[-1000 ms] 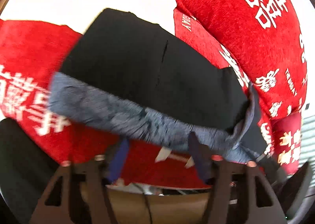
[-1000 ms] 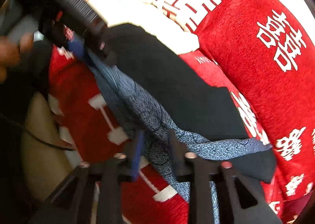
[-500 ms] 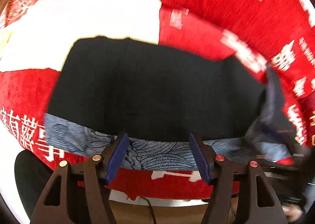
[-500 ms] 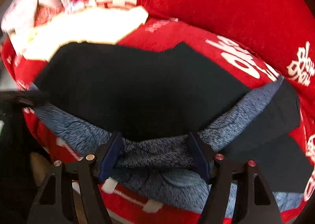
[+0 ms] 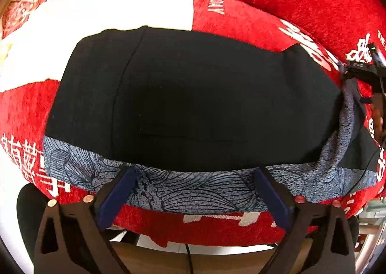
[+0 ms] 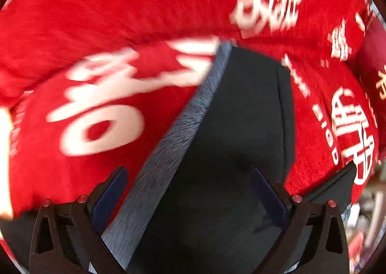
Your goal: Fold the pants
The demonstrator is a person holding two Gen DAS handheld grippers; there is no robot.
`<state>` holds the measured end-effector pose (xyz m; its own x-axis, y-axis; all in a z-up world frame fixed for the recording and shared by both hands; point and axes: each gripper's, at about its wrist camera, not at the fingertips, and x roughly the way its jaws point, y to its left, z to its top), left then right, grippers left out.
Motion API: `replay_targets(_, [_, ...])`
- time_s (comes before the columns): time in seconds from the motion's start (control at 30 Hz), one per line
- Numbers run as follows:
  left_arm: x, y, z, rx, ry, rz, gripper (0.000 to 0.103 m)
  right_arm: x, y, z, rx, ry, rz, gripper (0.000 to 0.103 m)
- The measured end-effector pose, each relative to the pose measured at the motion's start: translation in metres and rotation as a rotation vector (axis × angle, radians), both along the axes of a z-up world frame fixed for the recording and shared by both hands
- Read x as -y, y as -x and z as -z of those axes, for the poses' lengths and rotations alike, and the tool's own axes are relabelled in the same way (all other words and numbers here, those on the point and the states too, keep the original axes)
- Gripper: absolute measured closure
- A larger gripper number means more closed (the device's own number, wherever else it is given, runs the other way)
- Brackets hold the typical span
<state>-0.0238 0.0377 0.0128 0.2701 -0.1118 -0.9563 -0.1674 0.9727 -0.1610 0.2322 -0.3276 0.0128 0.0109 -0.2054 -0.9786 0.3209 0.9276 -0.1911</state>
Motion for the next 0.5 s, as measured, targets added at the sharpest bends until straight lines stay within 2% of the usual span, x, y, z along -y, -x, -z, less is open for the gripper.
replay_targets(0.03, [0.0,-0.001,0.001,-0.003,0.006,-0.002,0.002,0.0,-0.002,0.006,-0.02,0.004,-0.019,0.001])
replay_targets(0.07, [0.0,-0.001,0.001,-0.002,0.01,0.0,0.002,0.0,0.0,0.008,-0.003,0.009,-0.041,0.002])
replay_targets(0.1, [0.0,-0.002,0.0,-0.003,0.009,0.003,0.002,0.001,0.008,0.003,0.046,0.009,-0.037,0.009])
replay_targets(0.13, [0.001,-0.002,0.0,-0.003,0.008,0.005,0.002,0.003,0.013,0.0,0.058,0.0,-0.03,0.019])
replay_targets(0.2, [0.001,-0.003,-0.002,-0.006,0.006,0.003,0.002,0.006,0.028,-0.013,0.085,-0.051,-0.038,0.07])
replay_targets(0.23, [0.002,-0.003,-0.002,-0.009,0.003,0.001,0.002,0.008,0.036,-0.02,0.093,-0.071,-0.038,0.08])
replay_targets(0.27, [0.002,-0.005,-0.004,-0.012,0.003,0.002,0.002,0.013,0.051,-0.032,0.123,-0.089,-0.02,0.084])
replay_targets(0.33, [0.004,-0.006,-0.009,-0.007,0.018,0.012,0.002,0.027,0.076,-0.05,0.187,-0.118,0.011,0.086])
replay_targets(0.37, [0.006,-0.005,-0.015,0.008,0.03,0.02,0.002,0.038,0.098,-0.07,0.244,-0.12,0.039,0.087])
replay_targets(0.43, [0.012,-0.003,-0.025,0.04,0.034,0.043,0.002,0.042,0.138,-0.095,0.315,-0.105,0.062,0.088])
replay_targets(0.47, [0.014,-0.001,-0.029,0.053,0.032,0.056,0.002,0.046,0.172,-0.109,0.351,-0.082,0.083,0.09])
replay_targets(0.5, [0.02,-0.001,-0.033,0.067,0.03,0.075,0.002,0.053,0.183,-0.112,0.362,-0.076,0.098,0.091])
